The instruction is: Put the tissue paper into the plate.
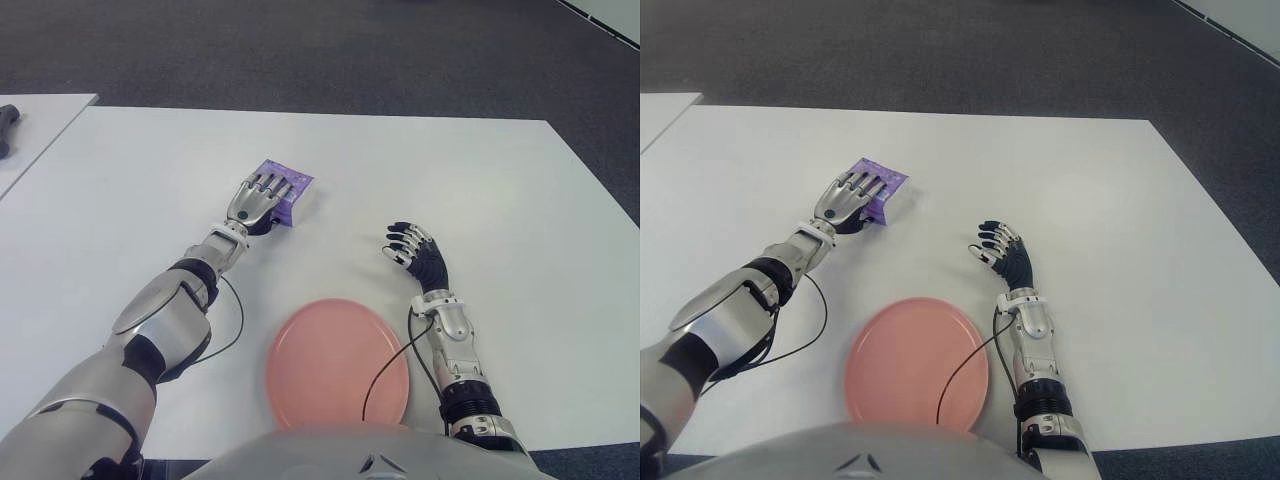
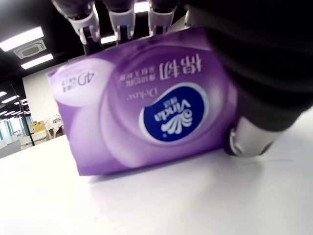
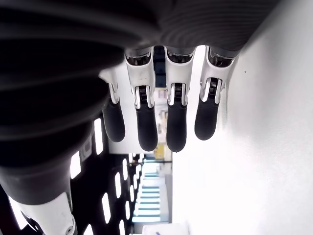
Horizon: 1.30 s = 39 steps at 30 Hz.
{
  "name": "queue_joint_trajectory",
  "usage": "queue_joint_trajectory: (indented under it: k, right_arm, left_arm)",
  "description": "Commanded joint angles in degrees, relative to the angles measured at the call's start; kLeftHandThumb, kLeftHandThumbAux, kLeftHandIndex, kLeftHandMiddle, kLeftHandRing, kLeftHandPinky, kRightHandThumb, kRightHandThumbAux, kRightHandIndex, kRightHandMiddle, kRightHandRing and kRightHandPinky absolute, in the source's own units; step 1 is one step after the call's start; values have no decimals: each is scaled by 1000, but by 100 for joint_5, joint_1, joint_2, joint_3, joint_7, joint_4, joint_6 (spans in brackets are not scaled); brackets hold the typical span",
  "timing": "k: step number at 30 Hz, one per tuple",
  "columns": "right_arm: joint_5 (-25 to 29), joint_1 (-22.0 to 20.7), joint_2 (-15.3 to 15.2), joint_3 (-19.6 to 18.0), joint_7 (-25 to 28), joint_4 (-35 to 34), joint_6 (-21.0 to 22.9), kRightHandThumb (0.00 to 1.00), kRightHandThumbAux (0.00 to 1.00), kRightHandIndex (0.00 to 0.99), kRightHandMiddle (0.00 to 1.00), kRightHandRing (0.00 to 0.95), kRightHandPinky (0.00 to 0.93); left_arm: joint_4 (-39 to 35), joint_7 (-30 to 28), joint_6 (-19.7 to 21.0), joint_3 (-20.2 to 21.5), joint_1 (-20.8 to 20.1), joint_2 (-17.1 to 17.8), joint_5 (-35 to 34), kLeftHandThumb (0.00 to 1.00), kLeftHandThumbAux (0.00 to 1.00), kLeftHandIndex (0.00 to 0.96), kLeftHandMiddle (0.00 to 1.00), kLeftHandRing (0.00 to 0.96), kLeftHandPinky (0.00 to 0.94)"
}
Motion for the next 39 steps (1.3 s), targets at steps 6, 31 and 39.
queue_joint_trajectory:
  k: [6, 31, 39]
  right_arm:
    - [5, 319, 25, 23, -34, 154, 372, 399, 759, 278, 316, 305, 317]
    - [15, 260, 53, 13, -64, 261, 364, 381, 758, 273, 317, 308, 316]
    - [-12, 237, 69, 35, -101, 318, 297, 397, 751, 279, 315, 306, 321]
  left_arm:
    - [91, -210, -108, -6, 364, -140, 65, 348, 677, 50, 127, 132, 169]
    - [50, -25, -331, 348, 361, -267, -239, 364, 602, 78, 172, 175, 212]
    - [26, 43, -408, 365, 335, -310, -278, 361, 587, 78, 170, 174, 214]
